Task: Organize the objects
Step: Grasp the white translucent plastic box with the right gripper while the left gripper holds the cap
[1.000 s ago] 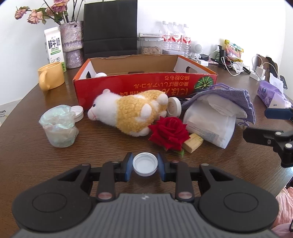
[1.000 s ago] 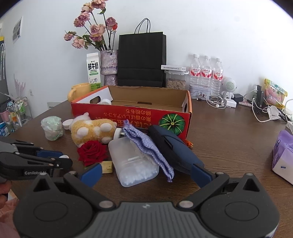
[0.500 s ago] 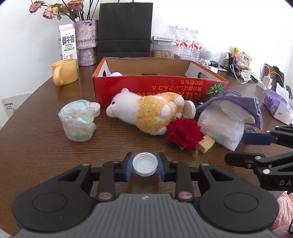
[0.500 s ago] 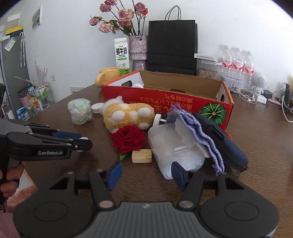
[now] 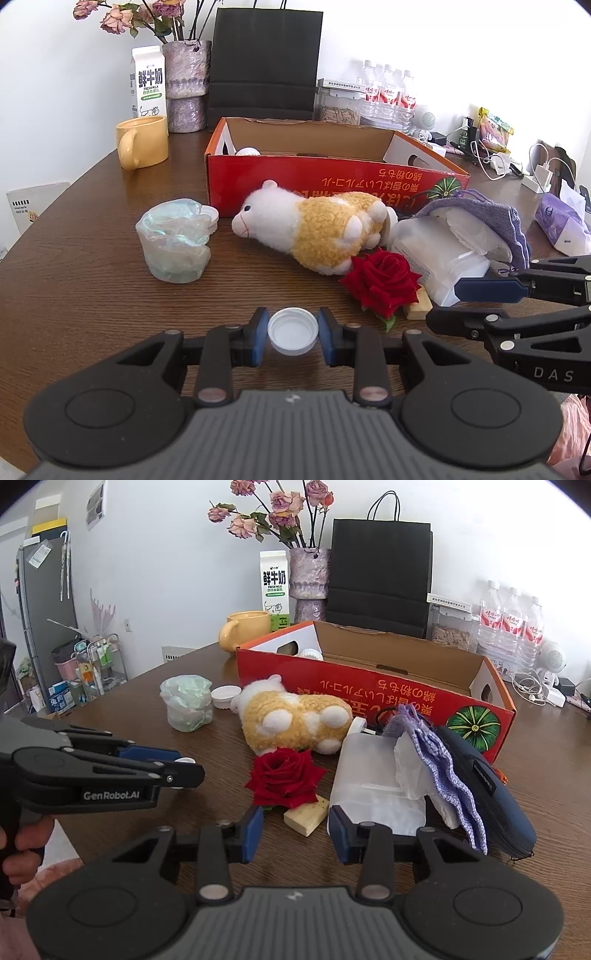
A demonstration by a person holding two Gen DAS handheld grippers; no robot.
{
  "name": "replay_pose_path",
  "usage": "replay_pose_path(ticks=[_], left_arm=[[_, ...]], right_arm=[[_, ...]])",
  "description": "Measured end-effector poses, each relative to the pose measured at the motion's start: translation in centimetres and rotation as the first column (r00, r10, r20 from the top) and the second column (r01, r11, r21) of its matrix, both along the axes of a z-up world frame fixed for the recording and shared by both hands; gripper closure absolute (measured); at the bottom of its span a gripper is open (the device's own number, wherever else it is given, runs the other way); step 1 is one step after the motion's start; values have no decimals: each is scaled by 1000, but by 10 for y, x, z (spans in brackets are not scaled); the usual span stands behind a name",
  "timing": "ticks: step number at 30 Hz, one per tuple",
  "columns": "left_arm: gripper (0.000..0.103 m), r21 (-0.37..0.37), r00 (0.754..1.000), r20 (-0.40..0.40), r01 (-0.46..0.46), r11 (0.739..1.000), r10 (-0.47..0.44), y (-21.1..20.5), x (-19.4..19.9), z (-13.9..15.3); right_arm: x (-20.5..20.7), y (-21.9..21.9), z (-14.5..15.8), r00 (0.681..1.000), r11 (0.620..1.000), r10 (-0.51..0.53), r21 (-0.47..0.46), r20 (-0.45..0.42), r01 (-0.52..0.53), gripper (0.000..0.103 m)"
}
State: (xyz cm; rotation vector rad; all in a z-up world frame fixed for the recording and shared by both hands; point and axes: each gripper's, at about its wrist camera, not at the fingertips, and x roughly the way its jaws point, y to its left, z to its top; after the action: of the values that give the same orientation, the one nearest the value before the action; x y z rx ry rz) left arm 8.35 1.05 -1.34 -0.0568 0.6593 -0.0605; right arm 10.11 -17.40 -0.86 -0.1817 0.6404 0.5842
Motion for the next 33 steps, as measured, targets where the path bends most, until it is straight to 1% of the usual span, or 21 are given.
replay_pose_path(ticks=[4,8,13,14,15,16,17,18,19,22,33], left_arm=[[73,-4,1000,-1,-3,1000,3,2,0,-1],[73,-7,1000,1,-2,1000,2,2,0,-1],[73,-8,1000,-1,7,1000,-7,0,1,-2],[73,-8,1000,-2,9,1000,-9,0,1,-2],[73,-7,1000,-3,10,1000,-10,0,1,-2],[73,-7,1000,-4,10,1000,-10,-1,1,-2],[73,-7,1000,-5,10,1000,-10,-1,2,-3],[73,-7,1000,-6,9,1000,-9,0,2,-3],[73,-6,1000,-7,8,1000,-8,0,2,-3],[73,-5,1000,-10,4,1000,-4,1,4,-4],[73,-4,1000,-22,2,1000,-2,2,14,-6]], right_arm=[[0,1,0,1000,1000,-9,-8,7,9,66],[-2,-6,4,999,999,-44,-11,25,44,66],[-2,-23,2,992,992,-123,-27,17,123,65],[0,-26,1,990,989,-143,-29,14,143,64],[1,-28,0,987,986,-162,-30,11,163,59],[3,-30,-1,984,983,-179,-28,9,180,50],[6,-31,-1,981,980,-195,-23,8,195,45],[8,-31,-1,980,979,-201,-19,8,201,37],[10,-31,-1,980,980,-200,-13,9,200,34],[17,-27,-1,982,982,-187,13,-1,187,30],[56,-10,-11,978,978,-209,22,-11,209,30]])
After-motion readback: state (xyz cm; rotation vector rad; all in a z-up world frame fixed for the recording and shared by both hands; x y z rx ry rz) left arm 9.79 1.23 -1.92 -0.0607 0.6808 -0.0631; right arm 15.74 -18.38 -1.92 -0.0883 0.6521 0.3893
